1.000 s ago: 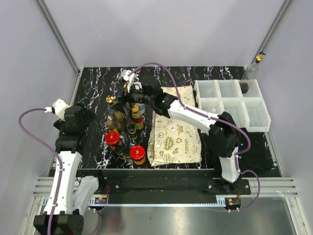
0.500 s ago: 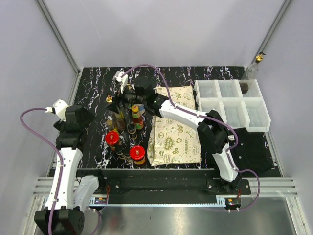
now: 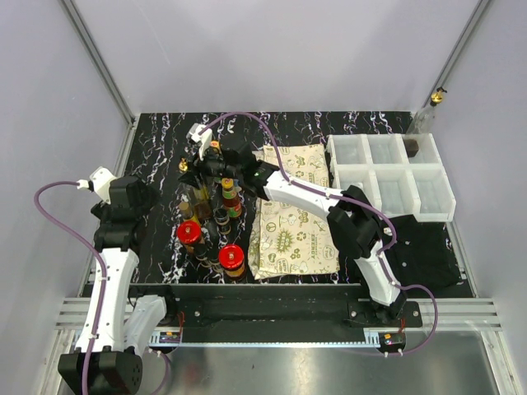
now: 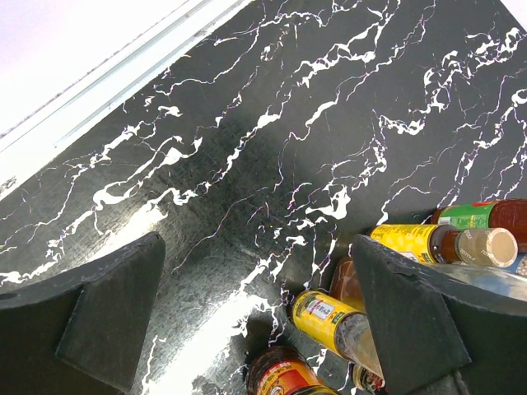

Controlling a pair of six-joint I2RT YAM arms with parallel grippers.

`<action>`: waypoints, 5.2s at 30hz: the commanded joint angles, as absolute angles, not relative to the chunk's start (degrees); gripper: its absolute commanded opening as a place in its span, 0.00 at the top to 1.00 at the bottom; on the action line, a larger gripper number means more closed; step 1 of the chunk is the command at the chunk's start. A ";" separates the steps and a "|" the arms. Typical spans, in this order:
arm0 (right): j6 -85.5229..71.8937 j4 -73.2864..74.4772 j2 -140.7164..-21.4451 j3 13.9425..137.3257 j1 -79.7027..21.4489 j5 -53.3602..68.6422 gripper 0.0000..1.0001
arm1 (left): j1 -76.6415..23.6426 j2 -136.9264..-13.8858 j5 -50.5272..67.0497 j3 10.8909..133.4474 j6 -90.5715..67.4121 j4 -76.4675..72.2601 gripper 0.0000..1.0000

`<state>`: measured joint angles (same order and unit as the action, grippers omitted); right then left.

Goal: Organize the condiment bottles
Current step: Pick up the bottle from the center of the board, then place the bottle in the storage box.

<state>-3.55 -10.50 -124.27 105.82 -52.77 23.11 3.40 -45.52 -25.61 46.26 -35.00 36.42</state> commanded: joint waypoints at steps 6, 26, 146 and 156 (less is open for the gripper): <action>-1.58 -12.04 -122.61 107.14 -54.23 18.28 0.74 | 4.04 -45.53 -24.61 48.52 -34.54 34.89 0.01; 8.09 -21.09 -114.26 100.72 -59.85 1.23 1.00 | 4.48 -45.26 -23.47 48.25 -34.28 34.54 0.01; 4.92 -6.59 -107.67 96.42 16.52 -15.38 1.00 | 5.98 -53.17 0.79 48.25 -26.19 21.53 0.01; 2.11 -7.12 -109.42 94.22 16.52 -15.03 0.96 | 5.98 -51.33 0.18 47.11 -26.46 21.36 0.01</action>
<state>2.79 -2.15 -110.32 93.54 16.67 -15.38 5.69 -52.97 0.99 46.15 -26.81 24.27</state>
